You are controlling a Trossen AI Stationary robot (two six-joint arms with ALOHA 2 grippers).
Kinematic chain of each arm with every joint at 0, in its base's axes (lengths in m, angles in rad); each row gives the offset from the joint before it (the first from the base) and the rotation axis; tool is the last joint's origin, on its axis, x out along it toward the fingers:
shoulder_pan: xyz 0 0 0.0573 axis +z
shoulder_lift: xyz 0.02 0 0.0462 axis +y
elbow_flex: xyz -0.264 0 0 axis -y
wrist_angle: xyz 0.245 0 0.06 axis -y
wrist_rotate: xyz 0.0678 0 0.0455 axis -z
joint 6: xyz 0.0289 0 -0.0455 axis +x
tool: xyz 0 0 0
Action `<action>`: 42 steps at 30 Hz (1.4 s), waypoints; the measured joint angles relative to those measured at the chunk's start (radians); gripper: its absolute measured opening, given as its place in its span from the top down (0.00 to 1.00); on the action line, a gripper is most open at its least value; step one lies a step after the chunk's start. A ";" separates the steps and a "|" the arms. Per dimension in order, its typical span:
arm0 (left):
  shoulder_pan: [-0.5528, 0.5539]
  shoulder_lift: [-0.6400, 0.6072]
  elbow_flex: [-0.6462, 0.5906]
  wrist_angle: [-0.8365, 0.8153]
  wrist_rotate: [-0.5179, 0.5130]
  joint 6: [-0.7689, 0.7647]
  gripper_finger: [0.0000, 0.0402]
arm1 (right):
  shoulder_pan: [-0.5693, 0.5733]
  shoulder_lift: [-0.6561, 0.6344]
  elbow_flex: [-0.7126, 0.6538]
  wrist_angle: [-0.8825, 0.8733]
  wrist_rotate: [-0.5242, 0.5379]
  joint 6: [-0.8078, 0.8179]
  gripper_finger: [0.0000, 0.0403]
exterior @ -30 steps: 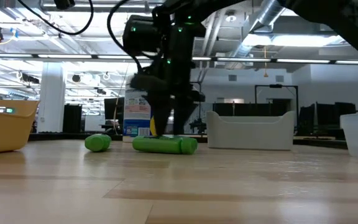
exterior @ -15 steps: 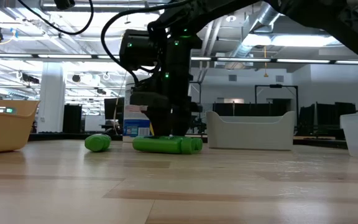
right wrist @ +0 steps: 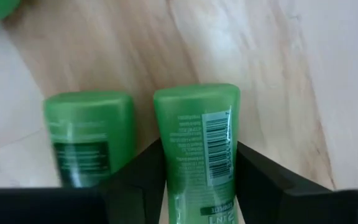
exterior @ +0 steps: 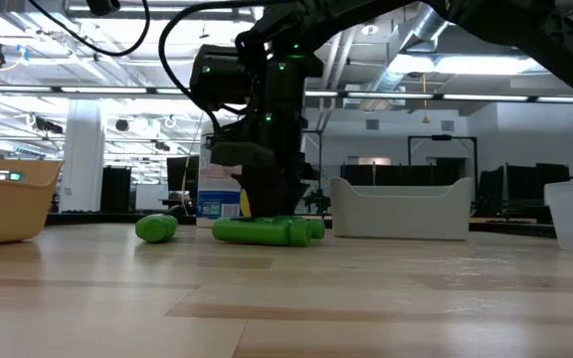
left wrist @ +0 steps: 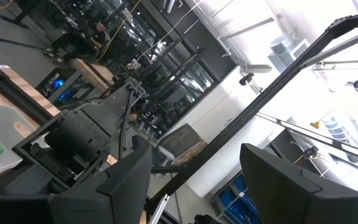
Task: Pick & Place Travel size toiletries
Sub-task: Put the green shampoo into the gray bin
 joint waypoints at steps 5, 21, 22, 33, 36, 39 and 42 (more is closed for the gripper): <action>0.000 0.000 0.000 0.000 0.000 0.000 0.40 | 0.001 0.006 0.071 -0.058 -0.006 -0.050 0.61; 0.000 0.000 0.000 0.001 0.003 0.000 0.40 | -0.095 -0.197 0.180 -0.330 0.095 -0.264 0.62; 0.000 0.000 0.000 0.001 0.003 0.000 0.40 | -0.111 -0.228 0.162 -0.322 0.109 -0.264 0.61; 0.000 0.000 0.000 0.001 0.001 0.000 0.40 | -0.318 -0.602 -0.295 -0.058 0.152 0.074 0.61; 0.000 0.000 0.000 0.001 0.000 0.000 0.40 | -0.343 -0.681 -0.457 0.064 0.150 0.209 0.60; 0.000 0.000 0.000 0.000 0.000 0.000 0.40 | -0.347 -0.737 -0.593 0.175 0.149 0.323 0.59; 0.000 0.000 0.000 0.000 0.000 0.006 0.40 | -0.343 -0.774 -0.702 0.264 0.149 0.428 0.58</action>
